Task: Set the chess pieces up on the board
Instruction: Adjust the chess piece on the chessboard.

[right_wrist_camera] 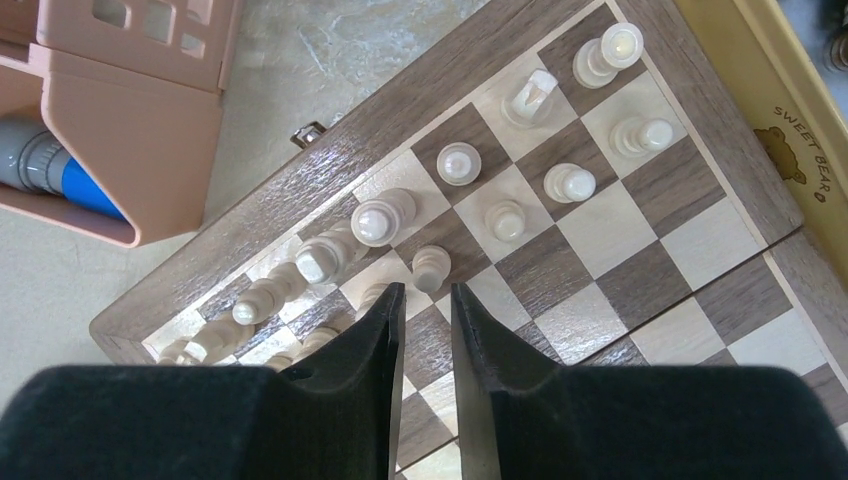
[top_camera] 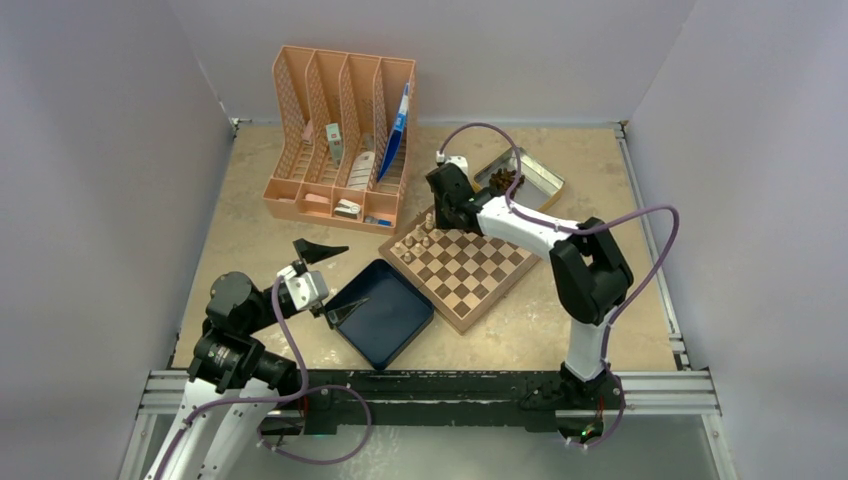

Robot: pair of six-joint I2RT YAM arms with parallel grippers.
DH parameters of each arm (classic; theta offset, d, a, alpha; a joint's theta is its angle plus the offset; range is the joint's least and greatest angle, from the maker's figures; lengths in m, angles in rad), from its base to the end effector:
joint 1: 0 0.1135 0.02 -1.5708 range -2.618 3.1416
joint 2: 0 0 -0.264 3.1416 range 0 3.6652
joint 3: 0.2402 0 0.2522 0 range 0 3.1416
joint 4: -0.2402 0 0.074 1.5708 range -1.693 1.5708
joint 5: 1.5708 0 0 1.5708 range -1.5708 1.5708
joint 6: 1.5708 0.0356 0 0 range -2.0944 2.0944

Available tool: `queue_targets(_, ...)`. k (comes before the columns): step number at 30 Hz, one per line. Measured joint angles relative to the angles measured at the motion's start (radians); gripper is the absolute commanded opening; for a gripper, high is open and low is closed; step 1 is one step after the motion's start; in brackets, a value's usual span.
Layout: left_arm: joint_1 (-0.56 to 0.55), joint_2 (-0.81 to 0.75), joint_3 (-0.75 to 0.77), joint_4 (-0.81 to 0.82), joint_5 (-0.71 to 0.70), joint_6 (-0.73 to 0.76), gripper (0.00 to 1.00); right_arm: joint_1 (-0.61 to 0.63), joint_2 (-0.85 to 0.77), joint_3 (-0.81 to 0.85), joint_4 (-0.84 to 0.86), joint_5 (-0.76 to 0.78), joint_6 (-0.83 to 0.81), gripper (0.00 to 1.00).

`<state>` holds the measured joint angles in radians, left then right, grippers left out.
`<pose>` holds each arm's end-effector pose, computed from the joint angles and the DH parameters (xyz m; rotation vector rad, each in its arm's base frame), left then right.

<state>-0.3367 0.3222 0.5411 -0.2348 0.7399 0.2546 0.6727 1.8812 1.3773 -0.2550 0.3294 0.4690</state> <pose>0.0826 -0.0544 0.3073 0.9939 1.2798 -0.6477 0.3374 0.2541 0.2250 -0.0699 2.2877 0.2109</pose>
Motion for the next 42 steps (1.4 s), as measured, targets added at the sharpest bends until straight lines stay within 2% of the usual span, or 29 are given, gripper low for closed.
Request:
queue_targets(32,0.000,0.000,0.000,0.000,0.000,0.000,1.00,-0.004,0.046,-0.001,0.009,0.002,-0.011,0.18)
queue_targets(42,0.000,0.000,0.000,0.000,0.000,0.000,1.00,-0.006,0.046,-0.001,0.006,0.002,-0.010,0.30)
